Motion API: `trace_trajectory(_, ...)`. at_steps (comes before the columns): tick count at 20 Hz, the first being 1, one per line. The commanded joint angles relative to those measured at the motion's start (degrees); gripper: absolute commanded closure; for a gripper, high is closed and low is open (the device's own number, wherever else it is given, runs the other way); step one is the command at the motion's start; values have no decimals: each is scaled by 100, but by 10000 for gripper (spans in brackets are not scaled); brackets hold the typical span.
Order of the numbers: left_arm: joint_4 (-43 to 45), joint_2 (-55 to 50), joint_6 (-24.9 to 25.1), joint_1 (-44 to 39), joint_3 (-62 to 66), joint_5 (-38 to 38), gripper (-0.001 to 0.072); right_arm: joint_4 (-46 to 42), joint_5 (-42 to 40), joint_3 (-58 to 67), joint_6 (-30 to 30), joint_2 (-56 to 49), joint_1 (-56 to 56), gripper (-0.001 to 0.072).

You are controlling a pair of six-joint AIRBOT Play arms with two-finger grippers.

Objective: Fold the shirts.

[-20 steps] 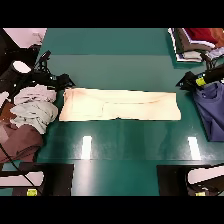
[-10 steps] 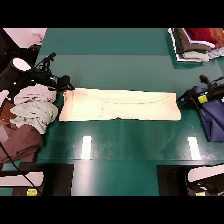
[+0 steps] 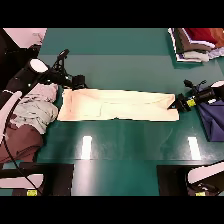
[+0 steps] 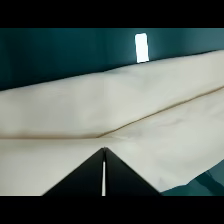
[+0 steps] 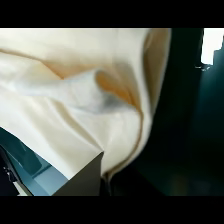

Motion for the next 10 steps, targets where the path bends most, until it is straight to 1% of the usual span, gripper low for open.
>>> trace_trajectory(1, -26, -216, -109, -409, 269, 59, 680, 566, 623, 354, -4, 68, 98, 701)
trace_trajectory(2, -28, -365, -105, -551, 452, -7, 680, 820, 658, 507, 57, 203, 118, 701)
trace_trajectory(4, -31, -717, -105, -846, 828, -20, 680, 1040, 573, 833, 186, 542, 201, 701)
trace_trajectory(7, -33, -1342, -111, -1357, 1370, -46, 680, 1016, 389, 1388, 411, 1084, 457, 701)
trace_trajectory(10, -39, -2011, -138, -1860, 1843, -79, 680, 1023, 361, 2004, 828, 1392, 855, 701)
